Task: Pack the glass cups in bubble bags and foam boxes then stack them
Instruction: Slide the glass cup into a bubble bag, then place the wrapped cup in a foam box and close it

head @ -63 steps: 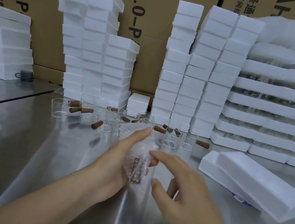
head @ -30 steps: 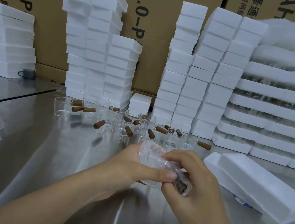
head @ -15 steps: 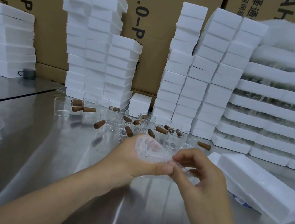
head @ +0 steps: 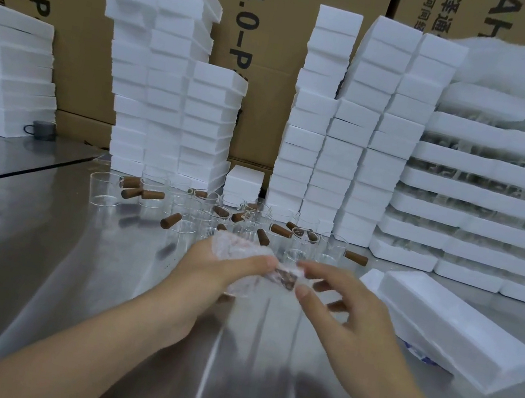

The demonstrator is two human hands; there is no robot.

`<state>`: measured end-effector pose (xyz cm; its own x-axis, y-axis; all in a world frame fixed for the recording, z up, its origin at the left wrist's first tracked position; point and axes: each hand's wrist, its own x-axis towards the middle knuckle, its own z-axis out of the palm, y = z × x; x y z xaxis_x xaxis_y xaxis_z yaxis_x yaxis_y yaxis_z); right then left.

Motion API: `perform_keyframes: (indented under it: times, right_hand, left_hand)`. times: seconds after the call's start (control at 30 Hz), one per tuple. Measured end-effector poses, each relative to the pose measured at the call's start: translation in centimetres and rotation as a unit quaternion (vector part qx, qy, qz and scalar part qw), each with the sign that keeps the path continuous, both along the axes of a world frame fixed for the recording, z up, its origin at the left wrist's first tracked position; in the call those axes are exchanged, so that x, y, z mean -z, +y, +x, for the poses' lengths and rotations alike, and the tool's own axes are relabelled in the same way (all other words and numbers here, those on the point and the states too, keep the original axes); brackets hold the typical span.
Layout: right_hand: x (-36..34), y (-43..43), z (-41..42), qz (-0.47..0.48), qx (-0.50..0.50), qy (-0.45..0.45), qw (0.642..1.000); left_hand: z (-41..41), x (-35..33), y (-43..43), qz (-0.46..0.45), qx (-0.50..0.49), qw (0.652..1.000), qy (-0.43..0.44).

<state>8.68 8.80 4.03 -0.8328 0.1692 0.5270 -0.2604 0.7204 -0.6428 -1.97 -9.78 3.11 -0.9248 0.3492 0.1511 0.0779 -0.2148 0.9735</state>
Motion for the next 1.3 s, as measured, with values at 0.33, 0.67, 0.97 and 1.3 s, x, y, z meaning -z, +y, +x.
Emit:
perform_keyframes:
  times: [0.33,0.67,0.97,1.3]
  right_hand:
    - [-1.0,10.2,0.4,0.264,0.400,-0.166,0.862]
    - [-0.9,2.0,0.6,0.238,0.147,-0.029,0.960]
    - [-0.2,-1.6,1.6,0.250,0.001,-0.046,0.967]
    - [-1.2,0.6,1.7,0.244,0.017,-0.211,0.946]
  left_hand:
    - [-1.2,-0.5,-1.5,0.070,-0.065,0.990,-0.101]
    - [-1.6,-2.0,-3.0,0.149,-0.066,0.968,-0.193]
    - [-0.6,-2.2,-2.4,0.024,-0.022,0.998,-0.052]
    - [-0.2,-0.9,-1.0,-0.175,-0.095,0.970,0.140]
